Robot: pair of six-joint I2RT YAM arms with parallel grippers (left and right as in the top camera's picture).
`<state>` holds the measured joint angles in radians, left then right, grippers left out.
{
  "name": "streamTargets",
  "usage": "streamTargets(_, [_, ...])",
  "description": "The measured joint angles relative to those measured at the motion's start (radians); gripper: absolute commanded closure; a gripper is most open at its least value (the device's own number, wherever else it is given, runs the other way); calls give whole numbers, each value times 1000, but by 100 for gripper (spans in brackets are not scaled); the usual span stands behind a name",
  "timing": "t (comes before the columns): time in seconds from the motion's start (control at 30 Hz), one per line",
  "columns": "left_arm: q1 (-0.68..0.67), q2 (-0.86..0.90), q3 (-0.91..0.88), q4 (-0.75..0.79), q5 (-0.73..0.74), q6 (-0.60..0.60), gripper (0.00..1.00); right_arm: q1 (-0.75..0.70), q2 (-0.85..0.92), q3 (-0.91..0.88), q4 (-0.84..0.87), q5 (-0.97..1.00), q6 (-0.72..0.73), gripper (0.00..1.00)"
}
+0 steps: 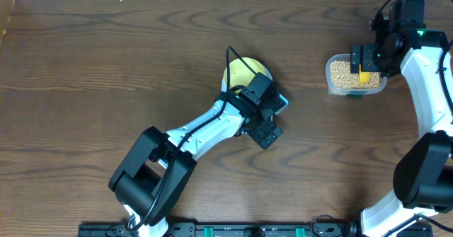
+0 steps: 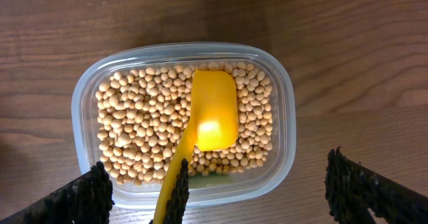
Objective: Scoop item into bowl and weigh 50g on scale
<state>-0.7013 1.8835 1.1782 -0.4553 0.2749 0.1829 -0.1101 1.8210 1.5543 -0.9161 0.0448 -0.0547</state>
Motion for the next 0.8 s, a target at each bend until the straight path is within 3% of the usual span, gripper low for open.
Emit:
streamTargets(0.27, [-7, -27, -30, 26, -26, 0, 2, 0, 0, 0, 0, 0, 0, 1])
streamTargets(0.5, [1, -115, -75, -49, -42, 0, 2, 0, 0, 0, 0, 0, 0, 1])
streamTargets(0.8, [118, -230, -75, -112, -87, 0, 2, 0, 0, 0, 0, 0, 0, 1])
